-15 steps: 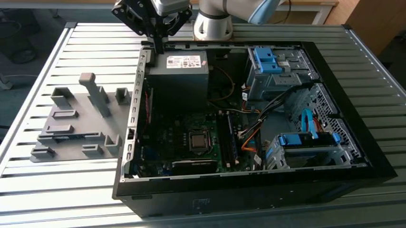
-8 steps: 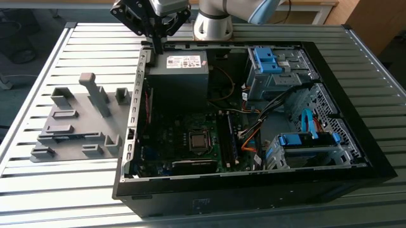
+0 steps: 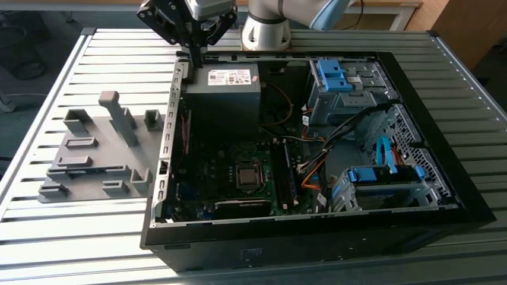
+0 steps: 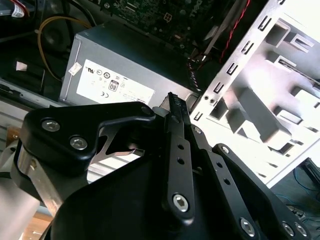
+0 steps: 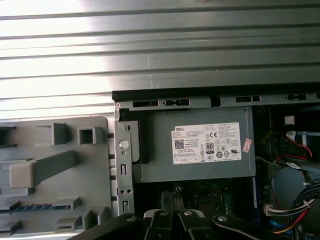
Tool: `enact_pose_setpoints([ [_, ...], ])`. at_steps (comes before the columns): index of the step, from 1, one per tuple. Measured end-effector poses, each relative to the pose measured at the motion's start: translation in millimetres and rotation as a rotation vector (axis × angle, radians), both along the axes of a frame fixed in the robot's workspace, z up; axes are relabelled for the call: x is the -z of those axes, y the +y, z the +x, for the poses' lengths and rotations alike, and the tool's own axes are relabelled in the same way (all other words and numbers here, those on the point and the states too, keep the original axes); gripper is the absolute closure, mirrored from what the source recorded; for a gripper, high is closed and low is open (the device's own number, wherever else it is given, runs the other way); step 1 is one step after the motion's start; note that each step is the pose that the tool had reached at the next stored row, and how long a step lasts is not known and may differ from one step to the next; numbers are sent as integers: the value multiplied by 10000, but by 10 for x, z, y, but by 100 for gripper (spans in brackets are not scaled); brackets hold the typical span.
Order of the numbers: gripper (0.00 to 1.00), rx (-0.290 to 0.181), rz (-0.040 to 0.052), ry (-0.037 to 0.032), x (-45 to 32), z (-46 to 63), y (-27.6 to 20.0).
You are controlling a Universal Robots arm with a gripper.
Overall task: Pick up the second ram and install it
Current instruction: 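Reach for the second ram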
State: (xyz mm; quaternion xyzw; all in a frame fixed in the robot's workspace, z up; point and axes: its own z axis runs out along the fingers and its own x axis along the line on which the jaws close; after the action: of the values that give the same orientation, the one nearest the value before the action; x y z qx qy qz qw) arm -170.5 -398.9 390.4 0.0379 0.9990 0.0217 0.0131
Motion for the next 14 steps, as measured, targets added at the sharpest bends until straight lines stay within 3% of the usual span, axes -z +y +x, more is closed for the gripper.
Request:
enact_pose_setpoints([
  [14, 89, 0, -1, 0, 2, -29, 0],
])
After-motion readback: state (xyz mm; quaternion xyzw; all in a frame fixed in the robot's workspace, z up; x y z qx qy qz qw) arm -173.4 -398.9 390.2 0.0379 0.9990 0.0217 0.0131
